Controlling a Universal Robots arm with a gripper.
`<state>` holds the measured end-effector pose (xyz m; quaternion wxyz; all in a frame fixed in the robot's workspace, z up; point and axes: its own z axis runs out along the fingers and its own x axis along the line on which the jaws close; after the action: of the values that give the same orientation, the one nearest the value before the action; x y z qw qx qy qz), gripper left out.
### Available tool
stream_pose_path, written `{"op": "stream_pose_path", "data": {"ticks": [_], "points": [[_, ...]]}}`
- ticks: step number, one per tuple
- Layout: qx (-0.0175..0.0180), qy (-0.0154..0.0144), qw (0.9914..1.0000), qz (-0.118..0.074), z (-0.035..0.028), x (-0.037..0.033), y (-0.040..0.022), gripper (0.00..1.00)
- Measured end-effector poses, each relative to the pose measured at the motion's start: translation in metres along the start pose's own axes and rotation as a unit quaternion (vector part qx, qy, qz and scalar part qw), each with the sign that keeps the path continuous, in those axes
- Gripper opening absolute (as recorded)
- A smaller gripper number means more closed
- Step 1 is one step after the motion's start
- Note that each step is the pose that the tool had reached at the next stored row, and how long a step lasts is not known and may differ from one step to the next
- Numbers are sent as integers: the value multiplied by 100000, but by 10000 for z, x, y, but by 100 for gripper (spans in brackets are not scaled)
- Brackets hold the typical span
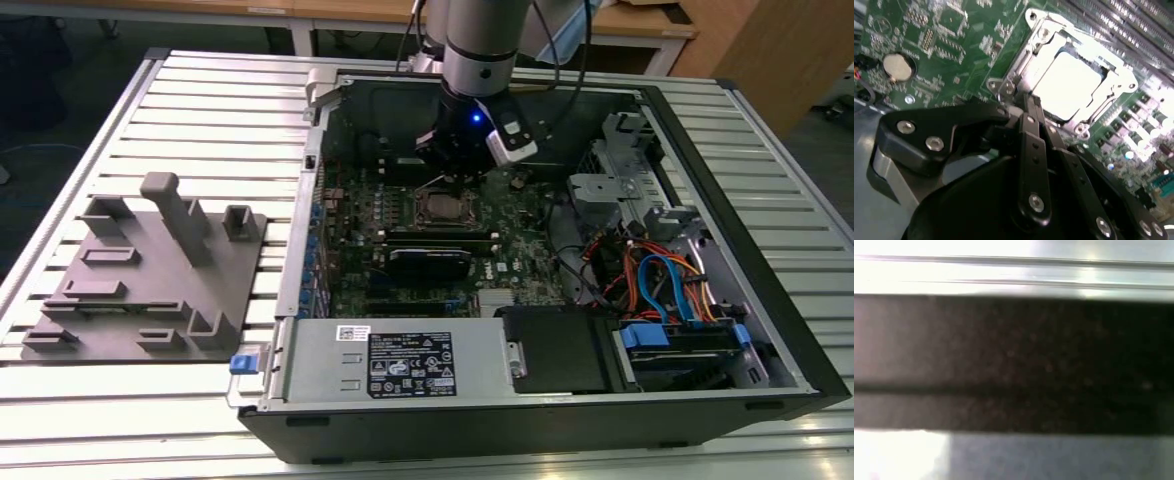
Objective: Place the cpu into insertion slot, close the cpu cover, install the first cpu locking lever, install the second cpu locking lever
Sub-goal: 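Install the first cpu locking lever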
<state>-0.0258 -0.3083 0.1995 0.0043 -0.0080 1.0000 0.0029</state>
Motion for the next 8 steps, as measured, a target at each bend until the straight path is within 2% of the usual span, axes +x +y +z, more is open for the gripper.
{"op": "stream_pose_path", "data": {"ticks": [4,8], "points": [[35,7,100000,4,-7,1,0,11],[32,1,100000,5,-58,0,0,11]]}}
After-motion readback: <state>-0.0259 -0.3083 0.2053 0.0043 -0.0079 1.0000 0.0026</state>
